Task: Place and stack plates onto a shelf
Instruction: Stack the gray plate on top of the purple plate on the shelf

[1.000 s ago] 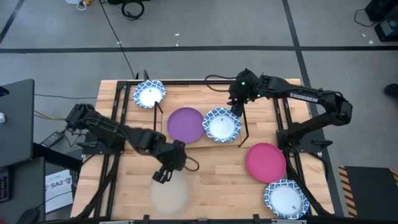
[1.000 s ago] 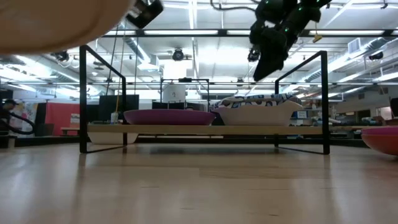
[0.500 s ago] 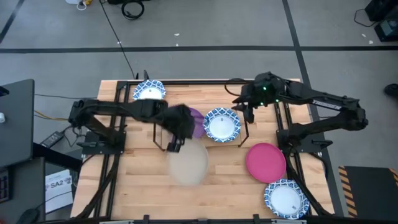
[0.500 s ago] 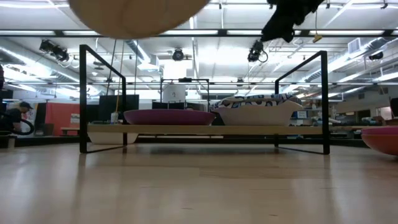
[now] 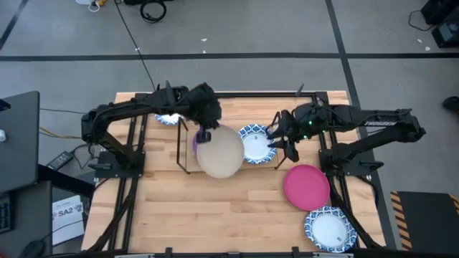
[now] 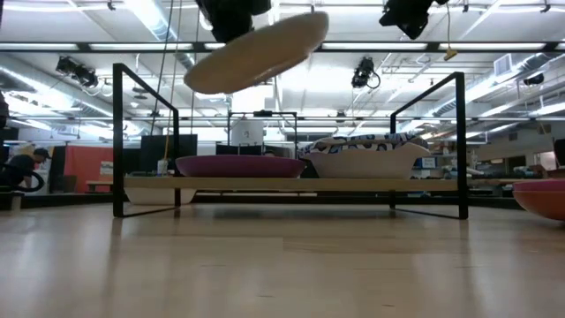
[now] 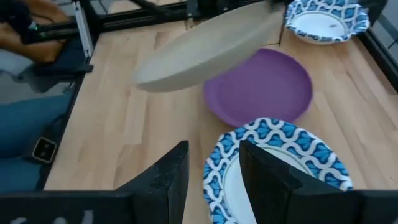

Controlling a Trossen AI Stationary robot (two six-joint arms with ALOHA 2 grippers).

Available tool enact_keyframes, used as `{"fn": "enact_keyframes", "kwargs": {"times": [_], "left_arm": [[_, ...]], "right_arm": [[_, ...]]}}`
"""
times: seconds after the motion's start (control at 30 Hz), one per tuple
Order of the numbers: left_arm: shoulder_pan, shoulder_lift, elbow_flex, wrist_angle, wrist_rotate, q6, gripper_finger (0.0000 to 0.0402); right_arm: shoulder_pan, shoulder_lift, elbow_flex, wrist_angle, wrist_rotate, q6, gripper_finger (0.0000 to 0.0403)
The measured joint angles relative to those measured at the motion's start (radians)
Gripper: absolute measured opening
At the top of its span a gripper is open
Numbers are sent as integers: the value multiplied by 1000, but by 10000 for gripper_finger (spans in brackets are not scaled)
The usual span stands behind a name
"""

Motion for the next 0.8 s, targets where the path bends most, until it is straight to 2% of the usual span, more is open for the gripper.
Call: {"fn": "enact_keyframes", "kwargs": {"times": [0.27, 0.5, 0.8], "left_arm": [[116, 0, 0, -1, 0, 49, 15], [176, 0, -5, -12, 0, 41, 15], [199, 0, -115, -12, 0, 41, 15]], "right_arm": [[114, 13, 0, 9, 44, 26, 147], [168, 19, 0, 21, 78, 26, 147], [197, 21, 0, 47, 78, 26, 147]]}}
